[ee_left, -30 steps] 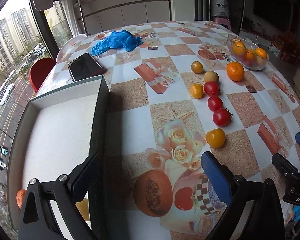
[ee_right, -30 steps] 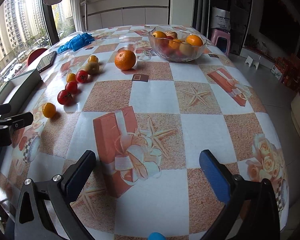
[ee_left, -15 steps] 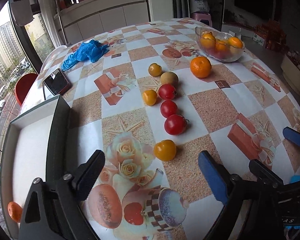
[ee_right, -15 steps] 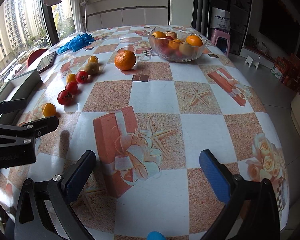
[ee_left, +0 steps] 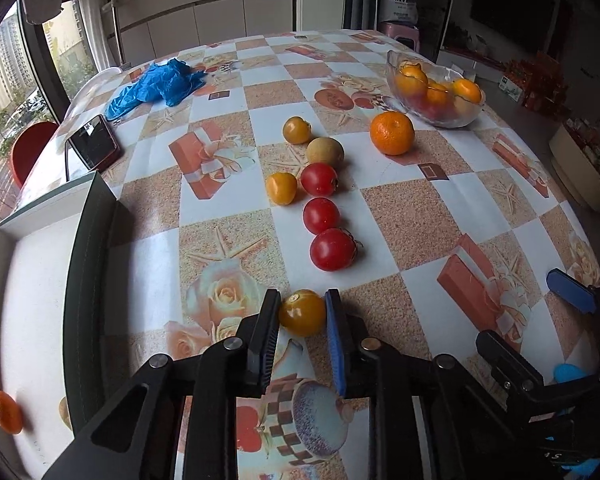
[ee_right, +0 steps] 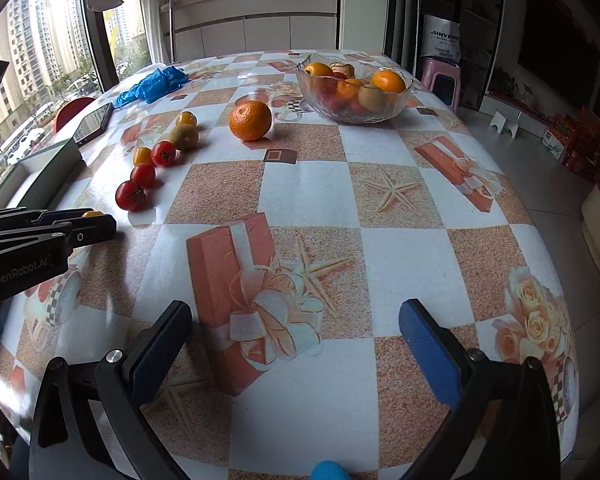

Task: Organize fruits
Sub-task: 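Grasp a red tomato with the right tool while the left tool holds the yellow tomato, then carry both tomatoes into the white tray and open both tools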

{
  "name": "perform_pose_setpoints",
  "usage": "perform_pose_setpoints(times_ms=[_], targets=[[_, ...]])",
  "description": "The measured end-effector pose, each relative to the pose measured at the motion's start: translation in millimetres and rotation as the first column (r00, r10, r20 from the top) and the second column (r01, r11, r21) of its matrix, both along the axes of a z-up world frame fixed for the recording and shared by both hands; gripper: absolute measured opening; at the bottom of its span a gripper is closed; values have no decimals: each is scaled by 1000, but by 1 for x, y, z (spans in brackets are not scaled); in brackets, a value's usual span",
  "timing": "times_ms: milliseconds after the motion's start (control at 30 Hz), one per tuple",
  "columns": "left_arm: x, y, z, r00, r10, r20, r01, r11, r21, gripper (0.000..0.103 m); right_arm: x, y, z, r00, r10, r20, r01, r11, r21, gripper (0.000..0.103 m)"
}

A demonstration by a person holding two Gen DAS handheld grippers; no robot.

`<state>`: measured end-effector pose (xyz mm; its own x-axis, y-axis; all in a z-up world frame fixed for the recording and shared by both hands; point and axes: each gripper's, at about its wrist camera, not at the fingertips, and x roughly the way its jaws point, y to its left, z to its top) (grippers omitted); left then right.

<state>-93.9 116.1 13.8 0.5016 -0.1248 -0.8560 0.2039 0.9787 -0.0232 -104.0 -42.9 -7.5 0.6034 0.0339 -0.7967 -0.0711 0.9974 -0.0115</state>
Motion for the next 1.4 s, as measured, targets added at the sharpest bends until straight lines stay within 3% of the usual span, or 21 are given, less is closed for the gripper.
perform_pose_setpoints(times_ms=[233,467,667,767,867,900,1033,1400], targets=[[-31,26,-1,1000,9,22,-10,1000,27,24,12,9,3,996,25,-84,-25,1000,-1,103],[-49,45,-1,999,44,24,-44,999,7,24,42,65,3,983,144,-112,-139,989,50,103],[-53,53,-2,998,55,26,-55,998,-9,24,71,106,4,978,176,-111,-169,983,65,100],[-54,55,-2,998,58,26,-57,998,-14,24,78,118,6,979,182,-96,-181,983,24,80],[-54,56,-2,998,60,26,-59,998,-22,24,76,120,9,978,191,-81,-191,982,4,48],[-54,56,-2,998,60,27,-60,998,-21,24,75,117,10,977,197,-79,-196,980,21,27],[-55,56,-2,998,58,37,-57,998,-20,24,65,93,15,977,196,-78,-184,972,144,26],[-63,66,6,997,73,18,-71,991,-111,24,8,40,20,986,134,-95,-113,973,202,26]])
